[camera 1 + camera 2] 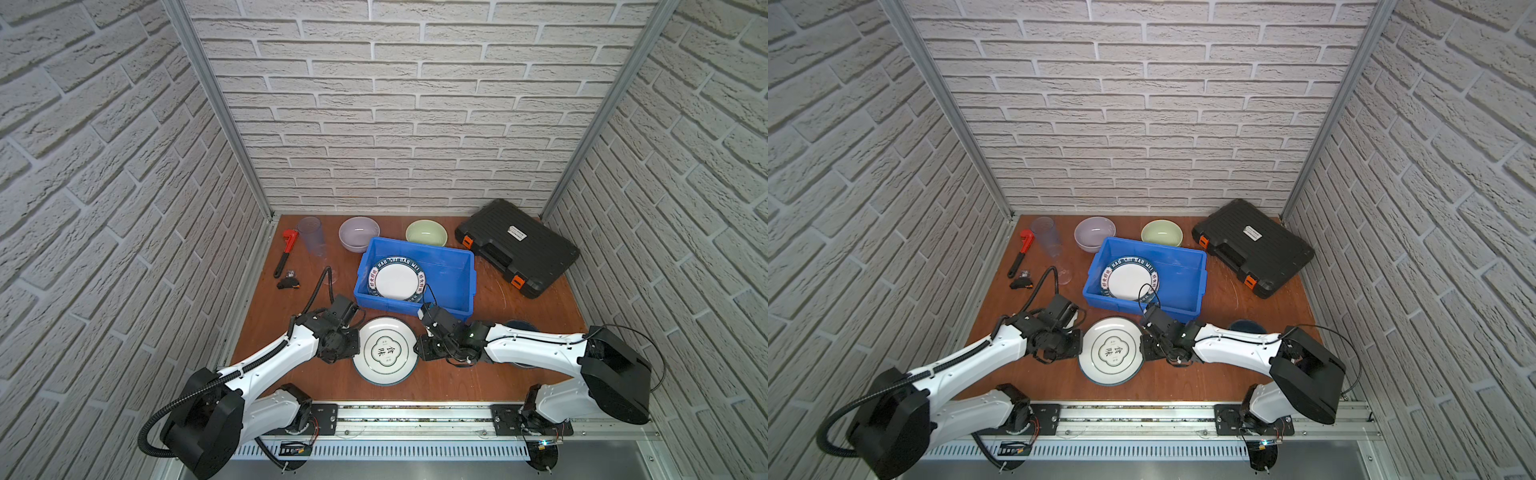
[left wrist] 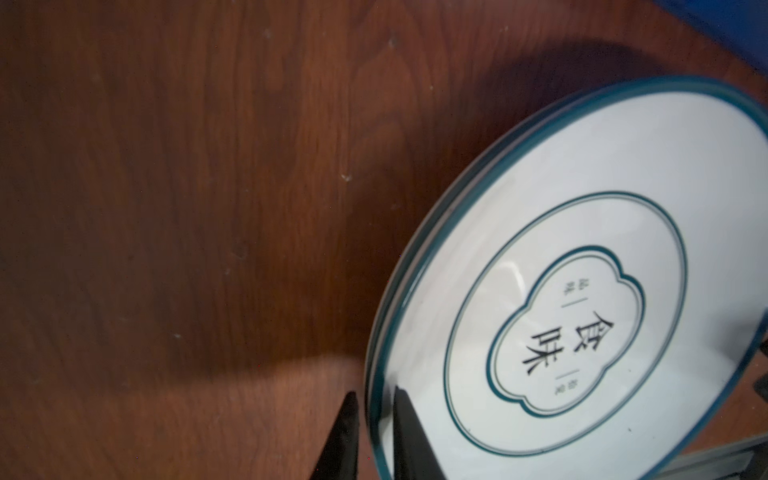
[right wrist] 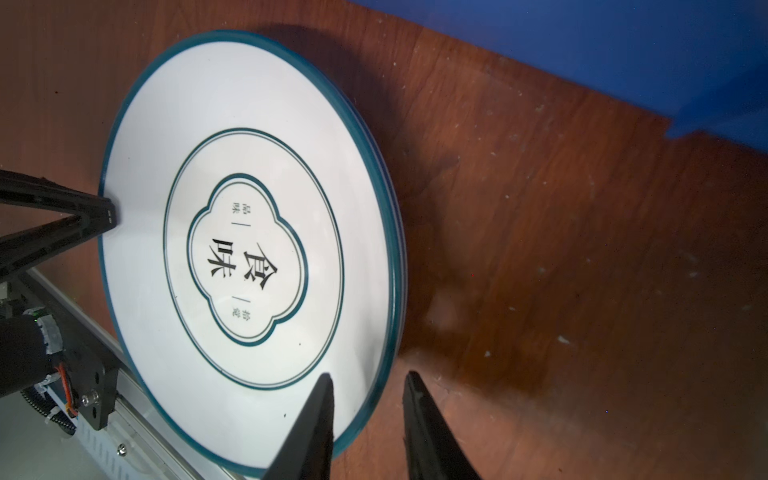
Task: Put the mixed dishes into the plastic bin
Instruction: 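Grip the white plate stack's rim with left gripper while right gripper grips opposite rim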
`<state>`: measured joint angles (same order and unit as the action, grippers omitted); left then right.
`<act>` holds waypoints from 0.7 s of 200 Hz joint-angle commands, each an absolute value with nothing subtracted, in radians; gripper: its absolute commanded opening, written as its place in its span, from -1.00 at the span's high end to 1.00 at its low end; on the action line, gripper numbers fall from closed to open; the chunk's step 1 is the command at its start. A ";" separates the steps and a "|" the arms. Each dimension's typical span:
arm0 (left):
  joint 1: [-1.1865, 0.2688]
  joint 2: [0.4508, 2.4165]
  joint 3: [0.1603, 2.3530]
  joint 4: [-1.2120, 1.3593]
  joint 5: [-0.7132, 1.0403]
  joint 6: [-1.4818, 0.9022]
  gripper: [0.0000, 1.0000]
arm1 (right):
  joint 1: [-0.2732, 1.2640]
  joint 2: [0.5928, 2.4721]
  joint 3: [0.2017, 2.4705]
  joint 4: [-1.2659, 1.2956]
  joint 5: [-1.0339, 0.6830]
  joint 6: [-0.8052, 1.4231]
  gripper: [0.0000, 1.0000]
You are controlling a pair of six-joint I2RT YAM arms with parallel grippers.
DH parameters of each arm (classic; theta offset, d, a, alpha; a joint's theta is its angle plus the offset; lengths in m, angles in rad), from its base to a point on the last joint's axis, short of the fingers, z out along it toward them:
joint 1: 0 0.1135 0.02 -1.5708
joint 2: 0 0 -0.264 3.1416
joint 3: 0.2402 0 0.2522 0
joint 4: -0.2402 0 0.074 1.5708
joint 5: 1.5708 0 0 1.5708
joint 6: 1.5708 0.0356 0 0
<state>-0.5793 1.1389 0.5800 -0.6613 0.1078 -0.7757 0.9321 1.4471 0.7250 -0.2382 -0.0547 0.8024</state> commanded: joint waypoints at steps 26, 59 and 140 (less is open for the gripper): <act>-0.587 1.157 0.557 -0.636 0.080 -0.781 0.67 | 0.936 1.484 0.730 -0.172 -0.073 0.838 0.41; -0.588 1.167 0.553 -0.628 0.078 -0.779 0.68 | 0.937 1.486 0.733 -0.160 -0.086 0.843 0.45; -0.589 1.204 0.527 -0.592 0.081 -0.773 0.73 | 0.937 1.424 0.707 -0.123 -0.110 0.842 0.46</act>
<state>-0.5838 1.1778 0.5720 -0.6048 0.0948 -0.7795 0.9321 1.4555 0.7246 -0.1932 -0.0864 0.8349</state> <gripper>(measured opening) 0.143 0.269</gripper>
